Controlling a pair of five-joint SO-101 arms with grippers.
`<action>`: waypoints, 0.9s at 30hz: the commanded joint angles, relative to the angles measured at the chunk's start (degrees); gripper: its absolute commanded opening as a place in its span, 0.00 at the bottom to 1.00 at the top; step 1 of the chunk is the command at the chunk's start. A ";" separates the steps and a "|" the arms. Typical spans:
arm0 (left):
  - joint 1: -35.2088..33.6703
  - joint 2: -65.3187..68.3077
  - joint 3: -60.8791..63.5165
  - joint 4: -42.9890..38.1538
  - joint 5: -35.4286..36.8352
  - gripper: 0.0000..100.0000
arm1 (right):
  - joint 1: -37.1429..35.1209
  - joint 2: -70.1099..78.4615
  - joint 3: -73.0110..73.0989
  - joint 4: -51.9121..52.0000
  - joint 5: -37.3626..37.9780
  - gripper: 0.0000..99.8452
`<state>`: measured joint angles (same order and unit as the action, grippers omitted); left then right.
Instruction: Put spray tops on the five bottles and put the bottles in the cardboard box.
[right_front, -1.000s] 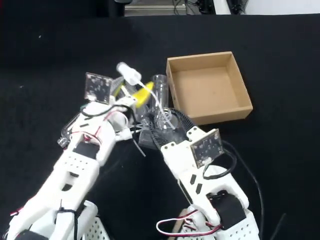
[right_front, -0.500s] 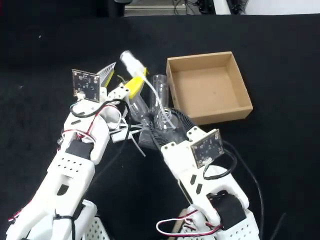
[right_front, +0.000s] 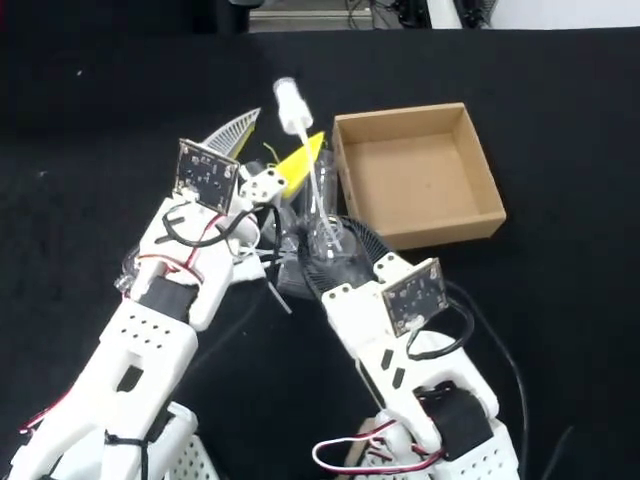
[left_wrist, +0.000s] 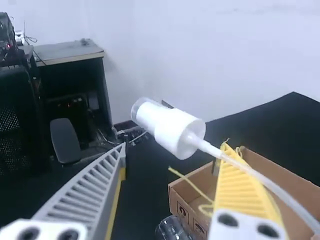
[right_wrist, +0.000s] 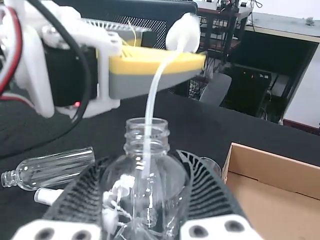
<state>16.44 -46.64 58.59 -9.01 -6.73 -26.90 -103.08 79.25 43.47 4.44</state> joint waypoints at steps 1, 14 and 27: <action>0.84 -3.96 -4.70 -1.14 -0.62 0.27 | -0.53 -6.02 -4.62 0.18 0.00 0.01; 3.91 -21.80 3.21 6.42 -4.84 0.27 | -0.53 -6.02 -7.78 2.11 0.09 0.01; 8.84 -47.65 21.85 6.77 -16.26 0.20 | -0.53 -6.02 -7.78 2.20 0.26 0.01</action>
<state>24.70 -88.66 79.52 -2.86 -22.11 -26.90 -103.08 75.12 45.32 4.44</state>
